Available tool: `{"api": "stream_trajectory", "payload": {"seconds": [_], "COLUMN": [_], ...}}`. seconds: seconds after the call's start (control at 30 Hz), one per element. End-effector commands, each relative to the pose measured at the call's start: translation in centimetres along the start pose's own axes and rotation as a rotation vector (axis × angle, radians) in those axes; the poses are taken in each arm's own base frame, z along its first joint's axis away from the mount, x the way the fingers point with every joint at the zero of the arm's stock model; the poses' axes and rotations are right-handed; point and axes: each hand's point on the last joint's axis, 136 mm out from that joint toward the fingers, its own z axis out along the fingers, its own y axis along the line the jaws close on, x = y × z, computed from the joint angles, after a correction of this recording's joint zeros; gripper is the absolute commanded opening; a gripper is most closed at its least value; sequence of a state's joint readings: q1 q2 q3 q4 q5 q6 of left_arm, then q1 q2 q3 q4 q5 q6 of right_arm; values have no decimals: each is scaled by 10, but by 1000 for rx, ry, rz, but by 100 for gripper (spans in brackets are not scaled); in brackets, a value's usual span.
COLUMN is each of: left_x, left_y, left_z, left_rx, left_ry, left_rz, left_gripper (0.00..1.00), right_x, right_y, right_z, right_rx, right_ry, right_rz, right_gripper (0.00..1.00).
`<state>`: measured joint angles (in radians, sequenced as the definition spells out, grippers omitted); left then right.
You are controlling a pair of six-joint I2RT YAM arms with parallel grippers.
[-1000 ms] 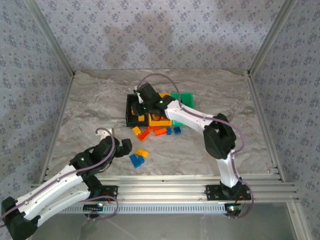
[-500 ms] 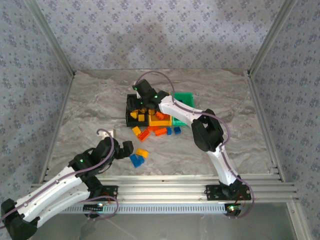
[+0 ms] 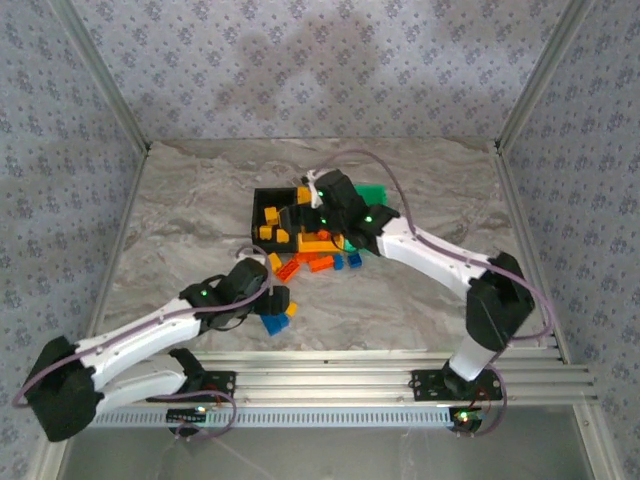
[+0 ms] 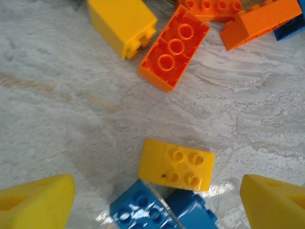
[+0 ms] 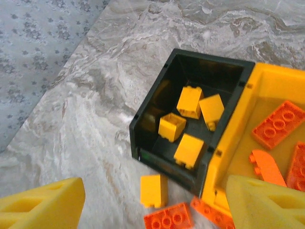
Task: Sort the legos into containers by color
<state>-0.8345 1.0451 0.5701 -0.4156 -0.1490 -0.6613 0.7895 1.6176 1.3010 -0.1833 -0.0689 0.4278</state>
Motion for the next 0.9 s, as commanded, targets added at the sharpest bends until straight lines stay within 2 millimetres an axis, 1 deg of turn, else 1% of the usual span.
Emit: {"api": "stream_trajectory", "payload": {"seconds": [0.0,0.07,0.1,0.17,0.23,0.33,0.4,0.43,0.47,0.53,0.6,0.67,0.7,0.77,0.87], "left_x": [-23,-25,-23,-19,-11,1,4,6,6,3,-2,-6,-8,-11,-11], "left_y": [-23,-22,-23,-24,-23,-13,-4,2,7,19,29,39,42,46,49], "left_z": [2,11,15,20,21,14,4,-2,-9,-25,-40,-53,-58,-66,-68], "left_rx": [32,-13,-23,-37,-53,-81,-86,-90,-94,-111,-118,-126,-129,-122,-126], "left_ry": [-35,-10,11,54,90,110,89,74,51,-2,-59,-113,-134,-167,-172], "left_rz": [82,110,125,133,132,94,54,33,13,-28,-69,-108,-124,-141,-148], "left_gripper": [87,83,82,81,82,85,91,94,96,99,100,100,100,100,100], "right_x": [29,39,42,49,58,82,102,113,124,144,162,181,189,199,203], "right_y": [-15,-24,-28,-34,-35,-25,-18,-14,-7,5,17,31,32,35,34], "right_z": [-15,-28,-33,-41,-46,-47,-46,-45,-44,-42,-36,-28,-22,-10,11], "right_rx": [21,46,53,63,58,21,15,10,-2,-18,-38,-53,-38,2,56], "right_ry": [26,18,15,14,33,109,167,198,229,286,336,388,409,430,439], "right_rz": [21,32,38,50,55,24,-24,-54,-82,-126,-165,-211,-228,-263,-257], "right_gripper": [80,80,80,81,81,81,81,81,82,81,82,83,84,84,84]}}
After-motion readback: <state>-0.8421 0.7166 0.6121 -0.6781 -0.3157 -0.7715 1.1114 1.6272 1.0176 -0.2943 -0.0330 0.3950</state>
